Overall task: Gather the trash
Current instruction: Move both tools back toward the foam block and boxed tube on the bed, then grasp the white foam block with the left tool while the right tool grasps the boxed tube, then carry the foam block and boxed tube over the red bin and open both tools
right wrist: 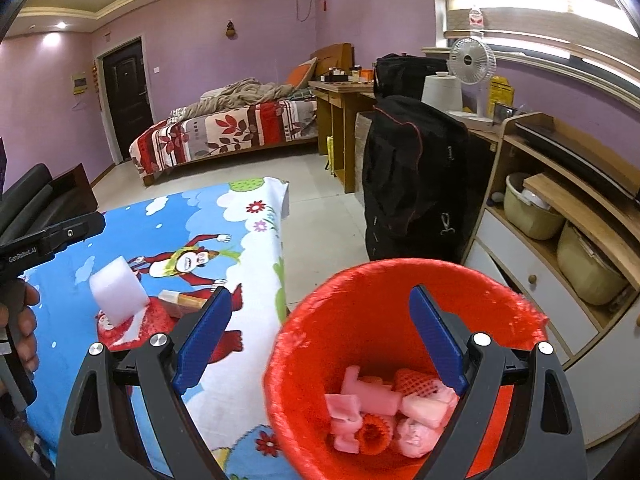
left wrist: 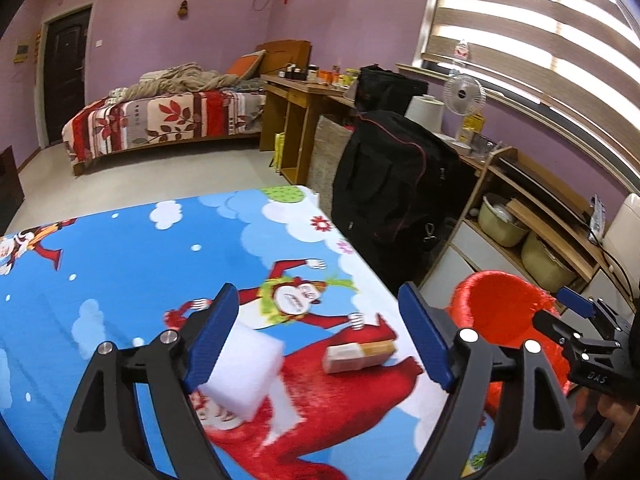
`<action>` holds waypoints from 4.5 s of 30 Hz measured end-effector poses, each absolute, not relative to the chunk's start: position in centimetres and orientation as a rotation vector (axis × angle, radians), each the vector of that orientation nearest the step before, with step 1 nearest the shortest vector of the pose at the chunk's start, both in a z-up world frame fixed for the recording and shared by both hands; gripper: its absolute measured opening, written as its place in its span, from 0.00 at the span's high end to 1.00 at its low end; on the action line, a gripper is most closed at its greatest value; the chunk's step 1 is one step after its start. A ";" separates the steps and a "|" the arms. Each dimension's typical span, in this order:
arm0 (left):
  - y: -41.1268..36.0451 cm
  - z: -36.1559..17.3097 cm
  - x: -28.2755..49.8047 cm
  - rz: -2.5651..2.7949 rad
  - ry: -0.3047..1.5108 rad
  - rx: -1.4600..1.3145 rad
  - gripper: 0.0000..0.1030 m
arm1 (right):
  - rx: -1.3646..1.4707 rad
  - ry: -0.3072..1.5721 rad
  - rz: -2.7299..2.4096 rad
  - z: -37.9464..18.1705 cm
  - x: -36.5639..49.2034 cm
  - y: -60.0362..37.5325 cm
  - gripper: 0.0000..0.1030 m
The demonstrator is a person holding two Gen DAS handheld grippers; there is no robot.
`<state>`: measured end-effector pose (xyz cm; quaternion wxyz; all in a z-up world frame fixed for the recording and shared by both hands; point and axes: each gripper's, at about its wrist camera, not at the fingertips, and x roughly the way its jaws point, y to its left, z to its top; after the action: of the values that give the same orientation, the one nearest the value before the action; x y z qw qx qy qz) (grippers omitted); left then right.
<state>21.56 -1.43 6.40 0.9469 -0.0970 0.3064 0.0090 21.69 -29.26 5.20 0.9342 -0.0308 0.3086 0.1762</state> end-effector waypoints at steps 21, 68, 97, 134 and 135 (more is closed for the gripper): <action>3.3 -0.3 21.1 0.049 0.765 -0.190 0.18 | -0.103 0.691 0.422 3.0 21.9 -21.2 0.18; 5.6 0.2 19.6 0.057 0.728 -0.278 0.46 | -0.181 0.828 0.409 -2.2 24.0 -12.7 0.36; -5.1 3.5 20.9 -0.116 0.717 -0.142 0.46 | -0.096 0.716 0.276 2.6 21.6 -25.2 0.36; -15.0 5.5 21.2 -0.315 0.774 -0.051 0.46 | -0.016 0.694 0.188 4.3 18.8 -36.8 0.36; -15.4 5.6 21.3 -0.318 0.775 -0.044 0.46 | -0.017 0.694 0.186 4.4 18.8 -37.1 0.36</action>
<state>21.26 -15.39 5.59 0.9133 -0.0214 0.3762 -0.1546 18.85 -37.13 4.42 0.9361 -0.0081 0.3396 0.0912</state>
